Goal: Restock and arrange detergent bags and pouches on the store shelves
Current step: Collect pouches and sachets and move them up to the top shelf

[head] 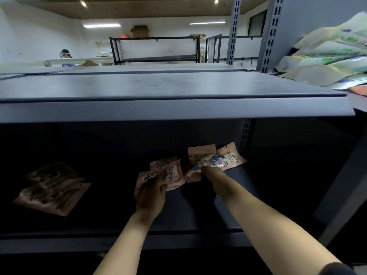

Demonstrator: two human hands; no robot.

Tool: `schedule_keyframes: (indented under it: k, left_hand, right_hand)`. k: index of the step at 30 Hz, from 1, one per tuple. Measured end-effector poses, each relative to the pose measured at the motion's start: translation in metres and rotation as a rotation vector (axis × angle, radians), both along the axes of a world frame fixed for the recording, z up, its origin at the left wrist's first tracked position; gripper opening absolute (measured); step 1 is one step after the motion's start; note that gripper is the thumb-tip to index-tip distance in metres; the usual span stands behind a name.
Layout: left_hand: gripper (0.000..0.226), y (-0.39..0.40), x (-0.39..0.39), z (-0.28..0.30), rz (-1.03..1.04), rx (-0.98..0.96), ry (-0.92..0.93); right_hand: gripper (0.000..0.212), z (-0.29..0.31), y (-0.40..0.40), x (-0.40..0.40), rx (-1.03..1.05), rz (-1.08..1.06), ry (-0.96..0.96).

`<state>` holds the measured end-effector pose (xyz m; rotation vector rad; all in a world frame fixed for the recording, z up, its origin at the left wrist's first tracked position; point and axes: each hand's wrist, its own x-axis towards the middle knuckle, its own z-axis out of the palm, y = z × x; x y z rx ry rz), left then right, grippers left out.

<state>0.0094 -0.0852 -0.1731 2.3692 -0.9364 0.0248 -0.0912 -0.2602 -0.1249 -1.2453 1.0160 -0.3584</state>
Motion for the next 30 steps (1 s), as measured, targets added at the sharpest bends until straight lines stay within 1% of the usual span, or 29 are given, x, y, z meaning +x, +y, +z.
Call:
schedule_keyframes:
  k: [2,3,5,6,7,9,11,13,16,19,21,24,27,30]
  left_hand:
    - [0.047,0.002,0.001,0.004,0.000,0.023,-0.009]
    - [0.046,0.003,0.001,0.006,0.010,0.030,-0.020]
    - [0.040,0.002,-0.005,0.013,0.077,-0.061,0.030]
    - [0.037,0.002,-0.010,0.016,0.096,-0.089,0.021]
    - [0.037,0.003,-0.018,0.020,0.092,-0.071,0.009]
    - [0.041,0.003,-0.035,0.025,0.054,0.003,0.033]
    - [0.042,0.003,-0.052,0.032,0.069,-0.015,0.091]
    - [0.043,0.004,-0.070,0.044,0.169,-0.084,0.116]
    - [0.041,0.005,-0.098,0.064,0.255,-0.216,0.009]
    - [0.034,0.005,-0.127,0.083,0.324,-0.406,-0.053]
    - [0.028,0.002,-0.150,0.094,0.389,-0.438,-0.090]
    - [0.018,-0.003,-0.187,0.107,0.478,-0.463,-0.209]
    - [0.024,-0.008,-0.229,0.120,0.532,-0.549,-0.298]
    - [0.028,-0.014,-0.267,0.130,0.581,-0.664,-0.346]
  right_hand:
    - [0.027,-0.003,-0.002,-0.014,-0.070,-0.020,0.064]
    - [0.027,-0.007,-0.004,-0.022,-0.114,-0.018,0.107]
    - [0.031,-0.014,-0.008,-0.036,-0.176,0.014,0.173]
    - [0.036,-0.017,-0.009,-0.041,-0.171,0.042,0.176]
    - [0.038,-0.019,-0.009,-0.044,-0.148,0.080,0.161]
    - [0.033,-0.017,-0.004,-0.049,-0.178,0.164,0.161]
    - [0.026,-0.011,0.003,-0.055,-0.357,0.217,0.221]
    - [0.027,-0.001,0.013,-0.066,-0.563,0.210,0.255]
    - [0.025,0.014,0.027,-0.096,-0.730,0.157,0.150]
    - [0.022,0.031,0.039,-0.129,-0.794,0.054,-0.009]
    - [0.024,0.044,0.045,-0.152,-0.831,0.025,-0.056]
    - [0.021,0.055,0.053,-0.183,-0.889,0.070,-0.158]
    - [0.019,0.065,0.056,-0.218,-0.989,0.069,-0.253]
    - [0.017,0.077,0.056,-0.253,-1.093,0.043,-0.372]
